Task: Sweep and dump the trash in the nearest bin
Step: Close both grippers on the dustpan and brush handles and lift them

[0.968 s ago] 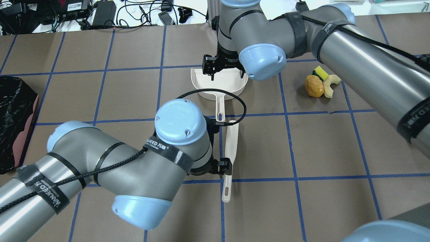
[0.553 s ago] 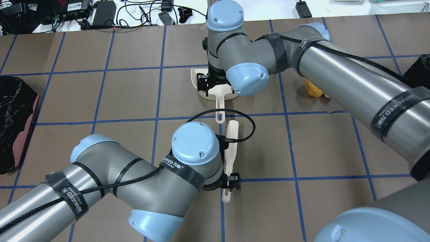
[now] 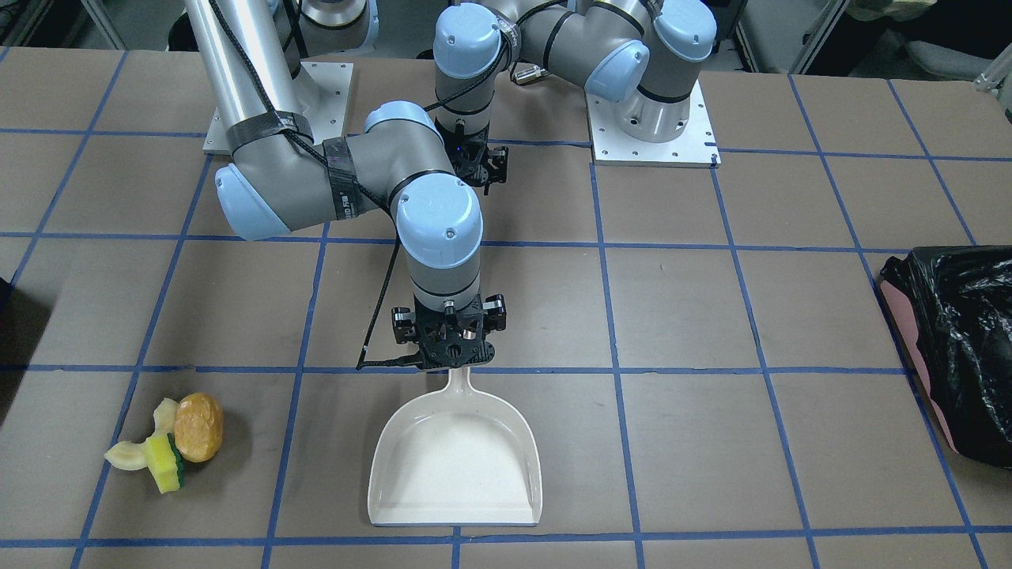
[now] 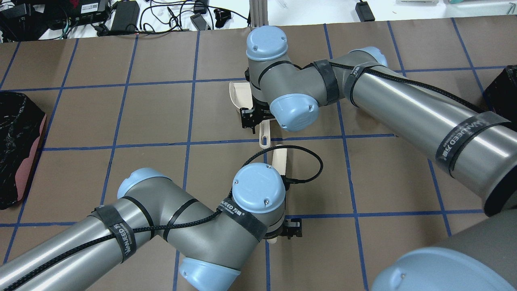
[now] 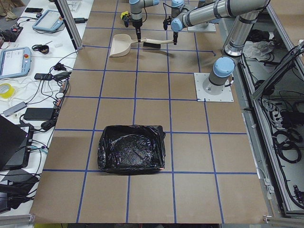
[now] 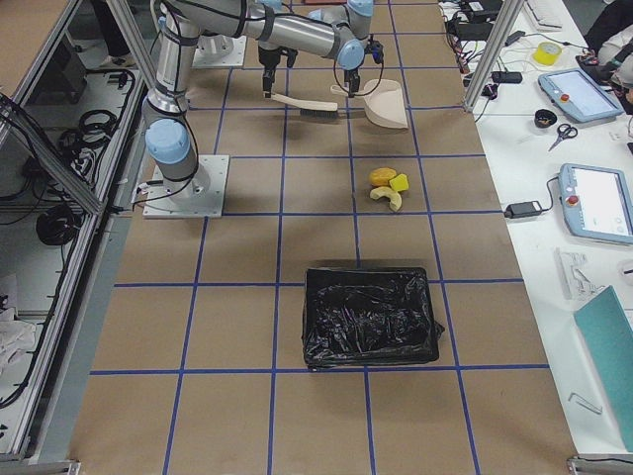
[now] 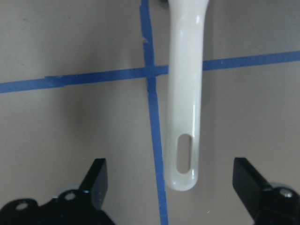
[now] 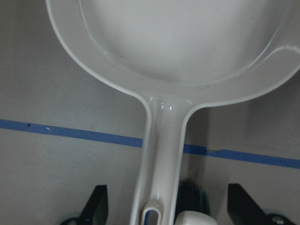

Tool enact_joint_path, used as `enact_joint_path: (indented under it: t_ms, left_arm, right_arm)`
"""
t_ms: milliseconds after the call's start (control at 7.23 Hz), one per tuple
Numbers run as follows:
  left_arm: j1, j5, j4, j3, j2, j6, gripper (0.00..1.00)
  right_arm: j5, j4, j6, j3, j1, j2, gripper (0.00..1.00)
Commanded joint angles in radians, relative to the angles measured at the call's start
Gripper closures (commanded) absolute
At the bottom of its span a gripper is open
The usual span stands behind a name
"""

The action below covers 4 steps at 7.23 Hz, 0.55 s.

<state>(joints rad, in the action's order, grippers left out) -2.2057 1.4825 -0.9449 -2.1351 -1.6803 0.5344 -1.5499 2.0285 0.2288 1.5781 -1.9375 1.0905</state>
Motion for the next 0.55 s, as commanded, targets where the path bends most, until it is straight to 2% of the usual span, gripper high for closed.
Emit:
enact_joint_path:
  t_ms: [0,277,415]
  left_arm:
    - [-0.003,0.004,0.055,0.003,-0.021,-0.001,0.1]
    - [-0.003,0.002,0.078,0.0,-0.033,-0.008,0.24]
    - [-0.003,0.002,0.077,-0.008,-0.041,0.001,0.24]
  right_arm:
    - [0.005,-0.004,0.009,0.003,-0.005,-0.003,0.1]
    - [0.008,-0.002,0.009,0.003,-0.005,-0.015,0.13]
    - [0.008,-0.002,0.009,0.007,-0.005,-0.02,0.19]
